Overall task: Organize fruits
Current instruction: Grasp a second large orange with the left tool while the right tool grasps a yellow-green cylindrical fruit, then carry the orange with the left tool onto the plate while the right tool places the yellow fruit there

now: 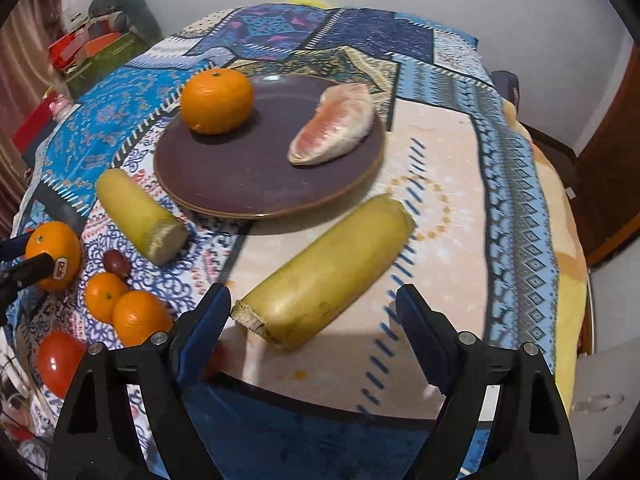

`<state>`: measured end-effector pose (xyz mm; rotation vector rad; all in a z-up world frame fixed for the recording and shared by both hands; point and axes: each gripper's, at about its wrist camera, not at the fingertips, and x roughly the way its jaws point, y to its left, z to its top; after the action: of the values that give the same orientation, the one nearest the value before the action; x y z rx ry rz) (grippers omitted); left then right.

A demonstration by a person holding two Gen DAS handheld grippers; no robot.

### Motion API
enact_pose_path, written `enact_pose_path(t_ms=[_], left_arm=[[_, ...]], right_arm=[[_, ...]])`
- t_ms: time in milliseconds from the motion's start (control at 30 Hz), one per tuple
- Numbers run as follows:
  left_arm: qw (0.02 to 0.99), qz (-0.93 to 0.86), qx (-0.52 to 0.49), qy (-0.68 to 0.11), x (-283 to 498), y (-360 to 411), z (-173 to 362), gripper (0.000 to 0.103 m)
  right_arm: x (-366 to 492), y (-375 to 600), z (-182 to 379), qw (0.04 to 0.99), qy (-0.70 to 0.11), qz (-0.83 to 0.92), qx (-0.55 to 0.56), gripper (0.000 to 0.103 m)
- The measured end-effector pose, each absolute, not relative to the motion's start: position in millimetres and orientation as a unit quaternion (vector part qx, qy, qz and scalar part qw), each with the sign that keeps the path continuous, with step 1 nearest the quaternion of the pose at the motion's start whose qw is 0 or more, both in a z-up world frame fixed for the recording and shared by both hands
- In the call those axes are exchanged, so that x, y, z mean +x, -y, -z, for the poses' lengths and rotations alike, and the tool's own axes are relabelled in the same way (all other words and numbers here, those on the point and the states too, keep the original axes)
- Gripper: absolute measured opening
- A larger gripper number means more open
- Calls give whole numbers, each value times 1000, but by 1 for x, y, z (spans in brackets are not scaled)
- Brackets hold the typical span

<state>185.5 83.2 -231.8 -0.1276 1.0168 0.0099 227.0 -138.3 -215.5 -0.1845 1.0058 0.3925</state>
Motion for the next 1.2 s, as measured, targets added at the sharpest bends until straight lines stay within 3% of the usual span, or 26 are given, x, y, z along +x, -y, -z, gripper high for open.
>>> enact_pose_path(t_ms=[267, 400, 700, 967, 1200], left_arm=[[871, -5, -59, -488, 186, -82, 234, 64], [870, -7, -62, -488, 188, -82, 235, 64], [869, -13, -47, -492, 192, -77, 238, 66], [863, -10, -50, -503, 198, -79, 248, 67], [865, -11, -48, -500, 198, -79, 245, 66]], right_arm=[[226, 175, 222, 859, -484, -158, -61, 81], [227, 183, 219, 857, -487, -164, -48, 68], [256, 162, 223, 859, -482, -167, -50, 67], [273, 160, 232, 859, -484, -164, -30, 40], [262, 174, 228, 857, -482, -181, -14, 37]])
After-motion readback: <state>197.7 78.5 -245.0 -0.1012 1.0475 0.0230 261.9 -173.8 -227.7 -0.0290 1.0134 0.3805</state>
